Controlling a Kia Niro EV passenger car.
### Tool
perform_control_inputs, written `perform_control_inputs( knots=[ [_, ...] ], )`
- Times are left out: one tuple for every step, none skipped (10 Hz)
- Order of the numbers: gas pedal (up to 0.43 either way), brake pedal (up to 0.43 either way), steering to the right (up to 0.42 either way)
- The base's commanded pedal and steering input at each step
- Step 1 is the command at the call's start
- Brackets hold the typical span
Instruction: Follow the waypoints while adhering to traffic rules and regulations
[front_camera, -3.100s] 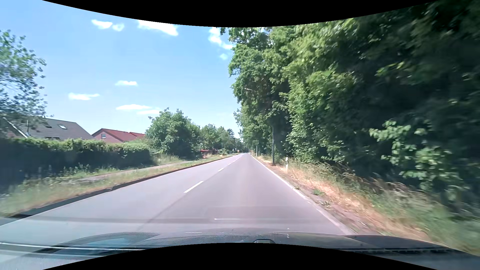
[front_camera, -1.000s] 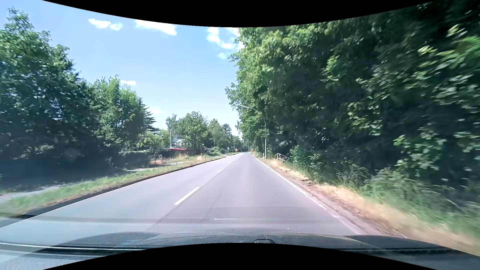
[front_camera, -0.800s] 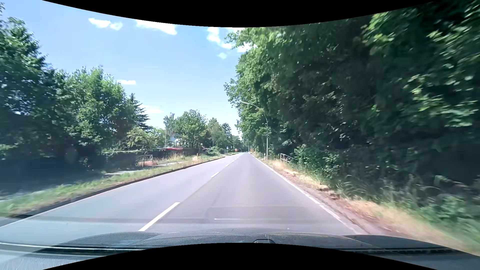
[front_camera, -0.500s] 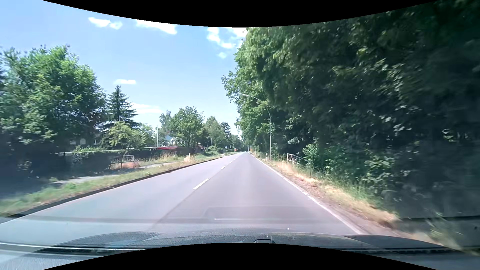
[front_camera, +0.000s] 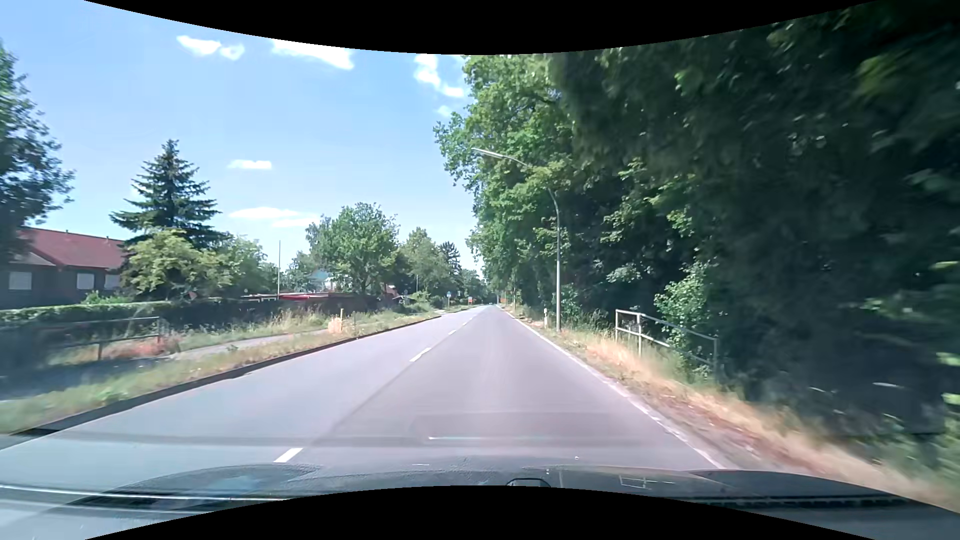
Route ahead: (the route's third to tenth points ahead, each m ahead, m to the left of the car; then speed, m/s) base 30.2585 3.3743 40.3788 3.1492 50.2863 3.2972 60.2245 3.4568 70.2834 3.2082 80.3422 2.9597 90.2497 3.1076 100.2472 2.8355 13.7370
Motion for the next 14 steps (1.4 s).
perform_control_inputs(
  knots=[
    [0.177, 0.000, -0.003],
    [0.177, 0.000, -0.003],
    [0.177, 0.000, -0.003],
    [0.177, 0.000, -0.003],
    [0.177, 0.000, -0.003],
    [0.177, 0.000, -0.003],
    [0.177, 0.000, -0.002],
    [0.177, 0.000, -0.001],
    [0.177, 0.000, -0.001],
    [0.177, 0.000, -0.001],
    [0.177, 0.000, -0.001],
    [0.177, 0.000, -0.001],
    [0.177, 0.000, -0.002],
    [0.177, 0.000, -0.001]
  ],
)
